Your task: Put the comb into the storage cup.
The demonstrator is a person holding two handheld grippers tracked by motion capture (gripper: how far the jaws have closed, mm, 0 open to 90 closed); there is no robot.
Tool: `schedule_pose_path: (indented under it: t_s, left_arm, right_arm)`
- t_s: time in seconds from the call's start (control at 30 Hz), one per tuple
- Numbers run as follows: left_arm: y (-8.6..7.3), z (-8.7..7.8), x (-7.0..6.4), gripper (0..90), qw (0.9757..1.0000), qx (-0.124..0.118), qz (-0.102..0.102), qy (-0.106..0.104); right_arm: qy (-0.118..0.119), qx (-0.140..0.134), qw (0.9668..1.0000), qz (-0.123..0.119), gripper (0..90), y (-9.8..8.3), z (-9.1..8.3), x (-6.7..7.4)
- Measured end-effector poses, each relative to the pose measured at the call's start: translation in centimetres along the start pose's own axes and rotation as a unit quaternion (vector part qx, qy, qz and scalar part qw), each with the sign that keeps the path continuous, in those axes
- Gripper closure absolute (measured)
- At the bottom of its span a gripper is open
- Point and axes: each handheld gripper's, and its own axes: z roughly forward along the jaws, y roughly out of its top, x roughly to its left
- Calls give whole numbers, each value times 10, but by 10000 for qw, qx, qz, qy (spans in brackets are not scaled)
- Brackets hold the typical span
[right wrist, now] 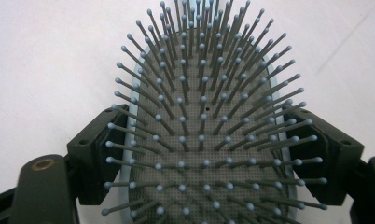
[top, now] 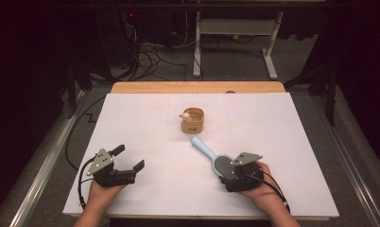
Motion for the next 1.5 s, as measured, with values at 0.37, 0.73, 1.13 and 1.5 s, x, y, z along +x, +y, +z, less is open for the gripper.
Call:
schedule_pose_path:
  t_s: [0.37,0.73,1.13,1.5]
  left_arm:
    - [-1,0,-2,27,10000,-64,47,8]
    - [-1,0,-1,32,10000,-55,64,15]
    - [1,-2,0,41,10000,-9,13,-9]
    - [1,-1,-1,16,10000,-62,52,-5]
  right_arm:
    - [70,-166,9997,134,200,-7,0,-3]
    - [85,-231,9994,257,100,-10,1,-2]
    - [57,-1256,9896,701,3,-12,-24,-6]
    - [-55,-1469,9862,769,3,-22,-33,-8]
